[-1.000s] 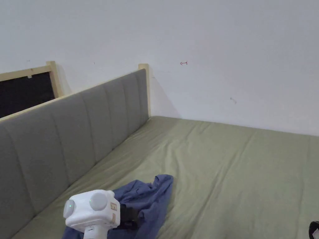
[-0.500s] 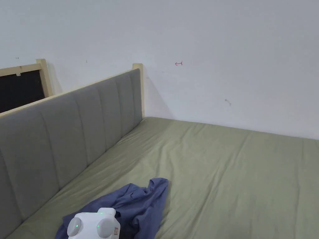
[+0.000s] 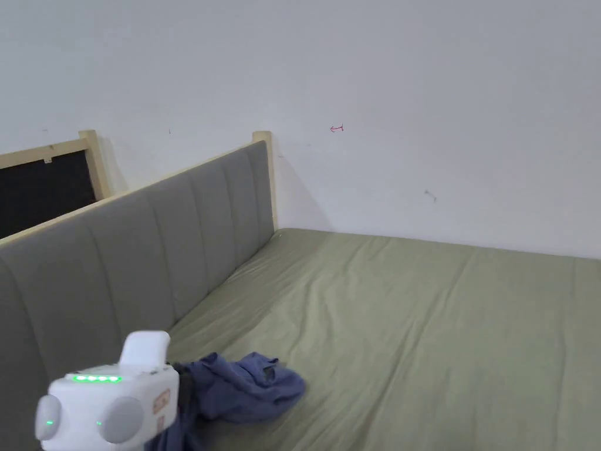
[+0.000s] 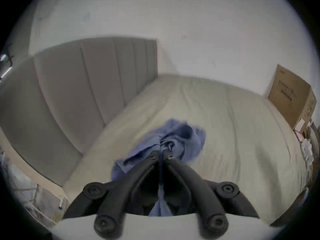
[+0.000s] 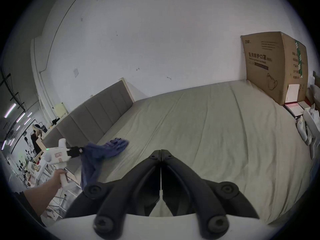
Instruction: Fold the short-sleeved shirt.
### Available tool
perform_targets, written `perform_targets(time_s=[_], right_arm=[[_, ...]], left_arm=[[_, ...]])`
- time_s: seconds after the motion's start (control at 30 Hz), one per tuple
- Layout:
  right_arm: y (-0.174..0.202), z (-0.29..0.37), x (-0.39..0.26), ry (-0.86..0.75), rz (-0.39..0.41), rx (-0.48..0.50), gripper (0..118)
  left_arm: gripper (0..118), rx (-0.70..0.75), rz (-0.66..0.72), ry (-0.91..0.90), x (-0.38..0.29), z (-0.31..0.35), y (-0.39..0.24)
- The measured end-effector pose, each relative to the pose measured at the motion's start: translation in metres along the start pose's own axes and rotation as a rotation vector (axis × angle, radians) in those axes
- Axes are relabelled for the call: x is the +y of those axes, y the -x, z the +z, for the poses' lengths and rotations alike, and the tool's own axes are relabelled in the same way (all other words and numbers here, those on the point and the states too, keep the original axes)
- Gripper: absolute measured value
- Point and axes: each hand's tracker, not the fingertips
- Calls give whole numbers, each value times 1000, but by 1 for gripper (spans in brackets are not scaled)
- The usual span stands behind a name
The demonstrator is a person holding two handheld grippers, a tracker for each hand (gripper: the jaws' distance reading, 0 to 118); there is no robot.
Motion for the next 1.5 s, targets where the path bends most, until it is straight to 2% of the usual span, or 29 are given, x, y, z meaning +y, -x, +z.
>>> perform_targets(time_s=[0.1,0.2,0.27,0.37,0.5,0.57,0.73,0.83,0.97,1.0,1.03,1.07,1.1,1.13,1.17,1.23,1.3,1.4,1.43,1.5], right_arm=[[-6,8,4,-32,-5,2,1],[-9,18,10,-69,-5,-12,1],[-12,27,14,-92,-21,-17,1],[-17,47,18,-144,-50,-36,1],[-23,75,23,-196,-56,-68,1],[-26,86,26,-208,-50,-92,1],[-39,113,24,-254,-58,-146,1],[-55,116,16,-242,-57,-174,1],[-76,111,7,-195,-96,-180,1],[-80,110,6,-186,-105,-181,1],[-83,108,6,-176,-108,-179,1],[-87,106,7,-167,-105,-176,1],[-88,104,7,-158,-94,-176,1],[-89,100,8,-151,-73,-185,1],[-90,97,8,-151,-57,-194,1],[-90,90,7,-152,-49,-202,1],[-90,84,7,-146,-53,-191,1],[-83,76,8,-164,-30,-188,1],[-81,75,9,-182,-9,-193,1],[-74,73,13,-252,40,-213,1]], left_arm=[[2,-23,-43,-117,49,43,-9],[1,-131,-181,-216,91,95,-44],[2,-237,-213,-268,114,122,-76],[2,-430,-225,-301,135,150,-127],[2,-514,-287,-298,149,165,-199],[2,-602,-305,-266,147,163,-230],[2,-790,-316,-8,117,118,-313],[2,-861,-304,349,74,63,-375],[3,-875,-182,769,-5,-3,-427],[10,-875,-161,845,-20,-14,-433],[32,-871,-146,901,-36,-20,-436],[84,-848,-146,928,-48,-27,-438],[111,-851,-146,962,-58,-31,-440],[115,-871,-132,972,-67,-34,-439],[112,-891,-105,954,-63,-27,-427],[112,-908,-88,964,-55,-24,-416],[112,-915,-104,826,-33,-8,-397],[109,-902,-61,487,4,26,-352],[104,-866,-35,332,15,45,-335],[82,-738,-17,7,27,77,-303]])
